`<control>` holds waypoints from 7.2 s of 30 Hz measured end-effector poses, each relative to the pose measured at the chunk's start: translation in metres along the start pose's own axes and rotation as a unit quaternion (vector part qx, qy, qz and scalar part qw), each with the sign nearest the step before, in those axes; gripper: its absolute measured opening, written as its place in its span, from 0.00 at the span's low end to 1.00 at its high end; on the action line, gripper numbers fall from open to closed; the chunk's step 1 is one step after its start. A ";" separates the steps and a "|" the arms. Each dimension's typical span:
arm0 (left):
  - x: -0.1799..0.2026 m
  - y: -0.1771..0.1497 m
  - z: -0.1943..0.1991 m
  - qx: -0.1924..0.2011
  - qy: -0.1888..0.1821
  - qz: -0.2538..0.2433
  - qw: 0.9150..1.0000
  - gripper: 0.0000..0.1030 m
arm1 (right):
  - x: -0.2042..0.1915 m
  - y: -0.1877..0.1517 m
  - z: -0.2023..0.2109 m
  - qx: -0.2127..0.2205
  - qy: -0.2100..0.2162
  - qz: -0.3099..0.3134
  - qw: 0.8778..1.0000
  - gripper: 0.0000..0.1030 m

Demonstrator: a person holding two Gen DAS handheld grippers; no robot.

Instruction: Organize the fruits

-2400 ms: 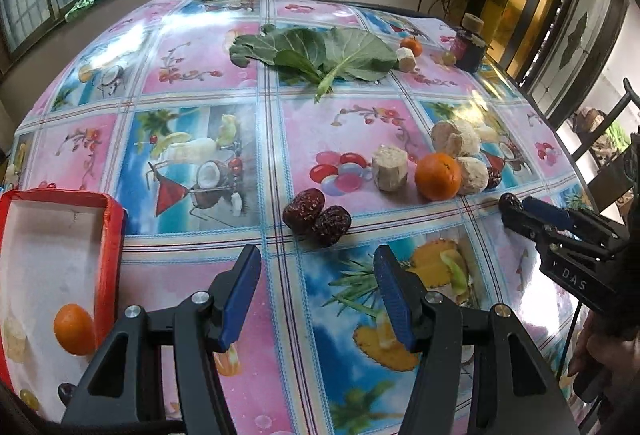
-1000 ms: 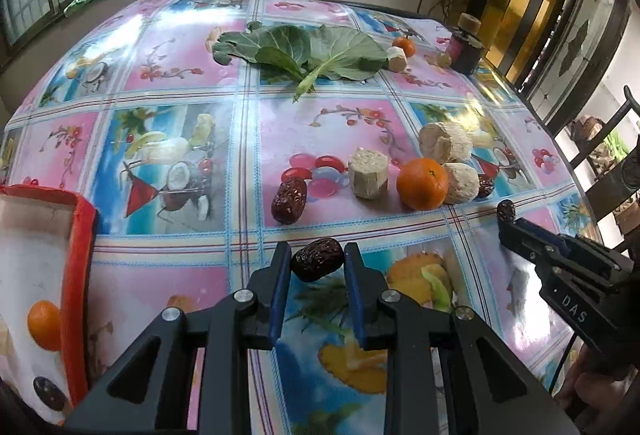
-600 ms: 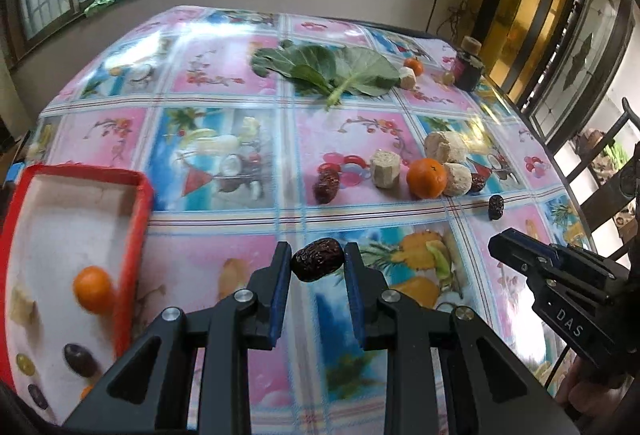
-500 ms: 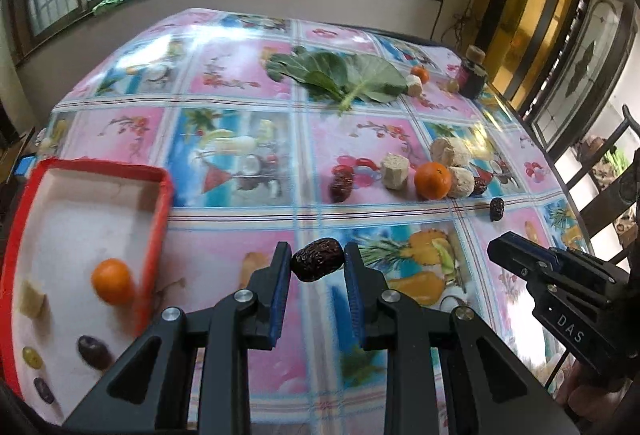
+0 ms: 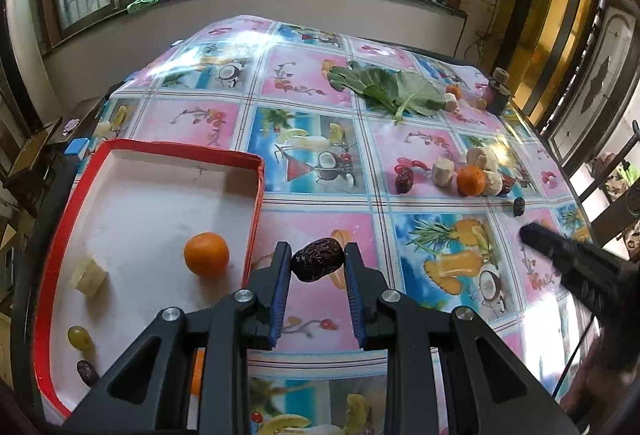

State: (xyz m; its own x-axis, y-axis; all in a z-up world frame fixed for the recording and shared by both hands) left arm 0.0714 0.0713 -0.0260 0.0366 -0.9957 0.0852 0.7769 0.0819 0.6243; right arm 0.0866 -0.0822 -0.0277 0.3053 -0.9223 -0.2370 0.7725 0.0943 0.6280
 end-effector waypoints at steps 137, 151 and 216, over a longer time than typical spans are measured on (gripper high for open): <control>-0.168 -0.010 -0.010 -0.043 0.134 0.082 0.987 0.30 | -0.208 0.038 -0.141 -0.076 0.024 0.160 0.984 0.55; -0.151 -0.003 0.016 -0.020 0.154 0.055 0.986 0.36 | -0.201 0.050 -0.108 -0.042 -0.003 0.160 0.986 0.62; 0.008 0.014 0.030 0.004 0.097 -0.031 0.995 0.45 | -0.059 0.065 0.021 0.050 -0.056 0.067 0.995 0.78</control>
State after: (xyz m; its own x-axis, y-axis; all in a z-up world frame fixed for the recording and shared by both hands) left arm 0.0638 0.0663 0.0069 0.1090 -0.9885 -0.1046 0.7768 0.0190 0.6295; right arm 0.1074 -0.0292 0.0425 0.3347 -0.9400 -0.0659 0.6677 0.1872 0.7205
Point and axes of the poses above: each gripper's, at about its wrist camera, not at the fingertips, and z roughly against the way its jaws point, x to its right, y to its top, the point moved 9 cm from there along -z, roughly the way its jaws point
